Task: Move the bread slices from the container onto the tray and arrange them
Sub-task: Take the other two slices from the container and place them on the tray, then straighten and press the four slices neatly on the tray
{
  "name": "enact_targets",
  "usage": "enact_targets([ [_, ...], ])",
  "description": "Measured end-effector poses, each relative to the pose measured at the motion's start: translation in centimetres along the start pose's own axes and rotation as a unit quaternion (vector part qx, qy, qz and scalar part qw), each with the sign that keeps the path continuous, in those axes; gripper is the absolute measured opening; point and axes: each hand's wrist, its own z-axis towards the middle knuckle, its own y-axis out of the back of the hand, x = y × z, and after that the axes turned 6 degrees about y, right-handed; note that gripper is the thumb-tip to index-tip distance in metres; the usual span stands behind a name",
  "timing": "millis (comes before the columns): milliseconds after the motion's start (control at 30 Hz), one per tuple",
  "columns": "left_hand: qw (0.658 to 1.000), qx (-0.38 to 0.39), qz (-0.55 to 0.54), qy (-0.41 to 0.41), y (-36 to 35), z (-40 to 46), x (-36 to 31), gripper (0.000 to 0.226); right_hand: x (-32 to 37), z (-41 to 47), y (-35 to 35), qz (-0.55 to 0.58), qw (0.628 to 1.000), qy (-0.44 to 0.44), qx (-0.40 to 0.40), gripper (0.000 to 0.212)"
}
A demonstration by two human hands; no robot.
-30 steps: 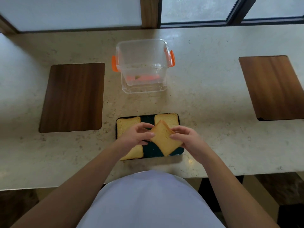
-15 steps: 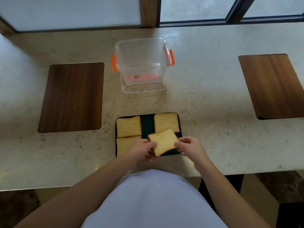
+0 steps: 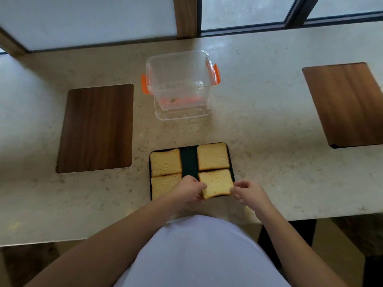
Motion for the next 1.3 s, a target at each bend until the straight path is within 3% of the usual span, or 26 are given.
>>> enact_targets([
  [367,1.000,-0.025,0.006,-0.004,-0.3,0.6,0.5,0.031,-0.7,0.5,-0.4,-0.020,0.999,0.023,-0.018,0.027],
  [467,1.000,-0.025,0.015,-0.002,-0.4,0.8,0.4,0.032,-0.8,0.5,-0.4,-0.070,0.996,0.046,-0.033,0.026],
  [567,0.993,-0.042,0.102,-0.037,-0.5,0.9,0.5,0.030,-0.8,0.5,-0.5,-0.138,0.987,0.078,-0.040,0.026],
  [733,0.931,-0.105,0.315,-0.148,-1.2,0.5,1.2,0.032,-0.6,0.5,-1.0,-0.225,0.964,0.131,-0.051,0.022],
  [833,0.919,-0.114,0.344,-0.153,-1.3,0.3,1.3,0.039,-0.7,0.5,-1.1,-0.224,0.962,0.144,-0.052,0.022],
  [1033,0.888,-0.141,0.399,-0.179,-1.0,0.1,1.4,0.032,-0.7,0.2,-0.5,-0.201,0.969,0.133,-0.048,0.028],
  [1300,0.890,-0.133,0.397,-0.179,-0.9,-0.1,1.3,0.024,-1.1,0.7,0.4,-0.095,0.993,0.066,-0.022,0.032],
])
